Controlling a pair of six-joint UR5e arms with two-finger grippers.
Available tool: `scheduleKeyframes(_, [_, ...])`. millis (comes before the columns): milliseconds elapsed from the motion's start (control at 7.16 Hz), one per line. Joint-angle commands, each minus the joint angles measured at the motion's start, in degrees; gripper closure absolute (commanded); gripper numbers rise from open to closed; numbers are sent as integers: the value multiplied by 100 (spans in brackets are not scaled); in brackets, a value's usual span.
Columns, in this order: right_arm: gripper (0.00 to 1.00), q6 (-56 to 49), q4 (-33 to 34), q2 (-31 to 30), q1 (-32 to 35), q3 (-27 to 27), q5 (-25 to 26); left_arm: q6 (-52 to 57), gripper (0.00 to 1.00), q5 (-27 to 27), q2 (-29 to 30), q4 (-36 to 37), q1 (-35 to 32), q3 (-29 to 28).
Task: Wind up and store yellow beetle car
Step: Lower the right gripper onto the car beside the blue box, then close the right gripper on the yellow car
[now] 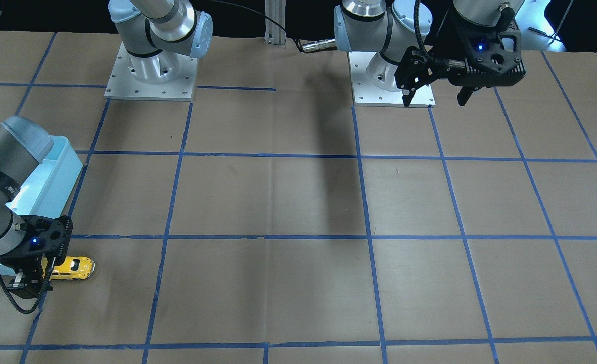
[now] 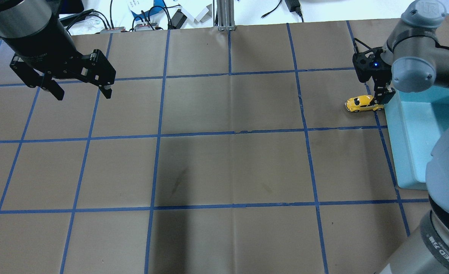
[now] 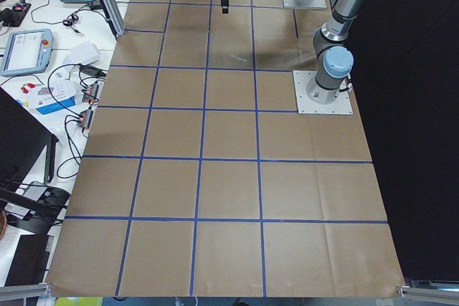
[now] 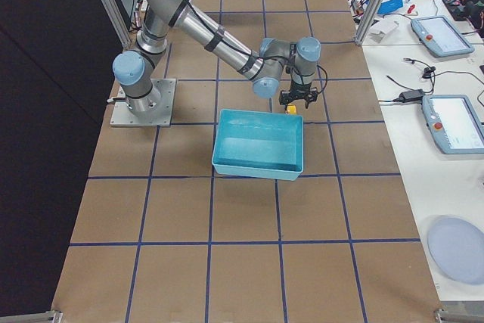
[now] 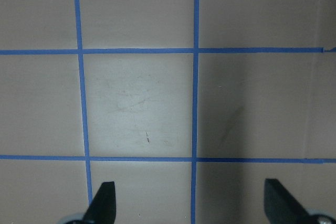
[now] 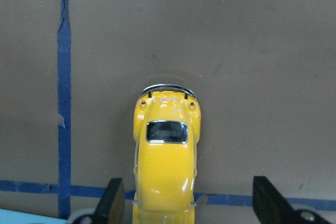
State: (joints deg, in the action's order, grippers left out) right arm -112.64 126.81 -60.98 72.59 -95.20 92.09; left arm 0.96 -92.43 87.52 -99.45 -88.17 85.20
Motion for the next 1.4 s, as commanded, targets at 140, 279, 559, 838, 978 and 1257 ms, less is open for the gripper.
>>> scheduleKeyframes(140, [23, -3, 37, 95, -8, -270, 177, 1, 0, 6, -7, 14, -24, -3])
scheduleKeyframes(279, [30, -3, 28, 95, 0, -280, 169, 1, 0, 6, -7, 14, -25, -3])
scheduleKeyframes(559, [69, 5, 46, 86, 0, -271, 142, 1, 0, 15, -7, 5, -25, -3])
scheduleKeyframes(838, [94, 119, -33, -10, 9, -87, 81, 10, 0, -2, -7, 23, -25, -3])
scheduleKeyframes(978, [94, 259, -51, -202, 18, -8, 2, 1, 0, 58, -15, 31, -25, -12])
scheduleKeyframes(1257, [94, 278, -86, -336, 18, 263, -428, 1, 0, 6, -24, 14, -33, -56])
